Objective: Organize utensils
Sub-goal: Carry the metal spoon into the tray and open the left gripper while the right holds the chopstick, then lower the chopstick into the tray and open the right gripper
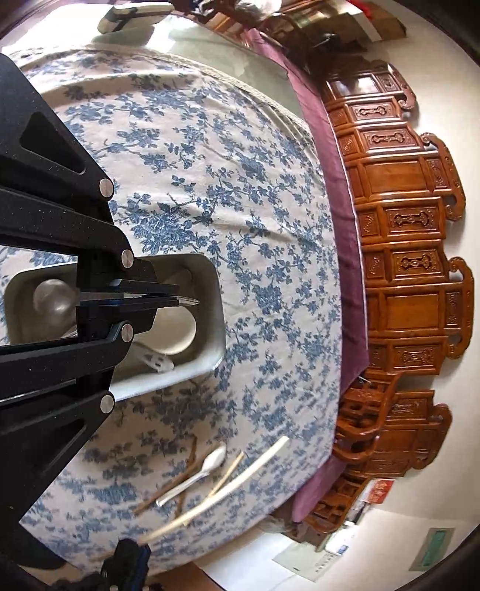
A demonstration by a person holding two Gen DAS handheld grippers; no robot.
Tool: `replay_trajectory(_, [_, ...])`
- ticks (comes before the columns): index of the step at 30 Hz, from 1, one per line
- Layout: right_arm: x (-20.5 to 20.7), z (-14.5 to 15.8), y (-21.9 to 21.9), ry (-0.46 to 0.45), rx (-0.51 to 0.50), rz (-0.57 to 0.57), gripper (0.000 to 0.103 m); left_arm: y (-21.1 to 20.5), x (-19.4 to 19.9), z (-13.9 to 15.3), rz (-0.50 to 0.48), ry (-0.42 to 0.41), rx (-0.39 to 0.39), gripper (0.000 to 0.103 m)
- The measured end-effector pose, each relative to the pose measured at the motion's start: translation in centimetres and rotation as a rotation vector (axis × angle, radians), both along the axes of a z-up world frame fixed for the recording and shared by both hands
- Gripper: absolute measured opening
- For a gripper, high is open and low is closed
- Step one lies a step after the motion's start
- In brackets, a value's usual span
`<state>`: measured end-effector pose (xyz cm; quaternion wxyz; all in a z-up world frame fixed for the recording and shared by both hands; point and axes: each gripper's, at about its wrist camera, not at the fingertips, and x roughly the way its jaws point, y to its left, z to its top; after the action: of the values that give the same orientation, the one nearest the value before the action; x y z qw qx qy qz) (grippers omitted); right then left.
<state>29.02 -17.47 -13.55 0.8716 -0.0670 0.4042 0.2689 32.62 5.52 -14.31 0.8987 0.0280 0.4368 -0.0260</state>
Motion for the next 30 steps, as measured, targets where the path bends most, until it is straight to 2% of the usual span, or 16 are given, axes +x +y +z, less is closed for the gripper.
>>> replay_trajectory(11, [1.1,0.2,2.1,0.024,-0.008,0.055,0.006,0.8,2.1,-2.9,0.013,0.061,0.015,0.001])
replay_trajectory(20, [0.9,-3.1,3.2,0.082,-0.017,0.042,0.006,0.9,3.3,-5.6,0.001,0.124,-0.015,0.002])
replay_trajectory(23, [1.1,-3.7,3.6,0.090,-0.020,0.040,0.006,0.9,3.2,-5.7,-0.008,0.134,-0.038,0.002])
replay_trajectory(30, [1.6,-5.1,5.3,0.109,-0.003,0.026,0.006,2.7,0.9,-3.4,0.005,0.087,-0.077,0.002])
